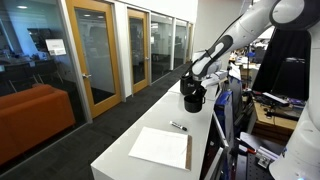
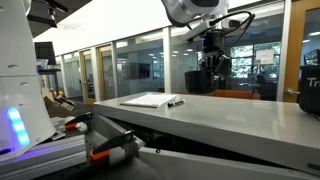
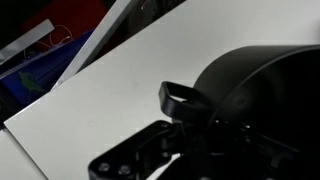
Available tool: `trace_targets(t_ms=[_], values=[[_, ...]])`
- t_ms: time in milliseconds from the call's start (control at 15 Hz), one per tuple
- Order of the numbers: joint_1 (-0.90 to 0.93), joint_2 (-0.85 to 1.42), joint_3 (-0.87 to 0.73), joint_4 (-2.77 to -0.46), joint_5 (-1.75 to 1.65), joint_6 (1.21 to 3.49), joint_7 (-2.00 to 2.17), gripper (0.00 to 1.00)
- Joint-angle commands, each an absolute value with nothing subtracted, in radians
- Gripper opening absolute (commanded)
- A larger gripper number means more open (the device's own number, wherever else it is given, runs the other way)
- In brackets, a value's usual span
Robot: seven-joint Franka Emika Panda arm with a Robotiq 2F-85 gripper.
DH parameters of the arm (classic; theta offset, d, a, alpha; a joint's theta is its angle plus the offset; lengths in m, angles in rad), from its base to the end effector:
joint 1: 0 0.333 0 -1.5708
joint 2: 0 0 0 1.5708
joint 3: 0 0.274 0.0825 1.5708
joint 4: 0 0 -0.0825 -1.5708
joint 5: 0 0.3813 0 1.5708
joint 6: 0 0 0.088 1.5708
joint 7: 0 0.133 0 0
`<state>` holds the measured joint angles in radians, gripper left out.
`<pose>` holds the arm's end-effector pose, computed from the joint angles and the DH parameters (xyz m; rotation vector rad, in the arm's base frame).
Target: Move the black cup to the right
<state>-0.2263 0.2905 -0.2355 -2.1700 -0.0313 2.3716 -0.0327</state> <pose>0.4800 -0.2447 0.1918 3.0114 -0.6088 -0.1549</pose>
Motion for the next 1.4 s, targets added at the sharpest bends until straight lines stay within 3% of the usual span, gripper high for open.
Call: trace_targets(t_ms=[0, 533, 1333], values=[[-0.237, 0.249, -0.22, -2.274, -0.012, 2.495, -0.055, 0.01], [-0.243, 0.264, -0.128, -2.425, 0.077, 2.765, -0.157, 0.01], [-0.323, 0.302, -0.111, -2.377, 0.154, 2.768, -0.267, 0.01]])
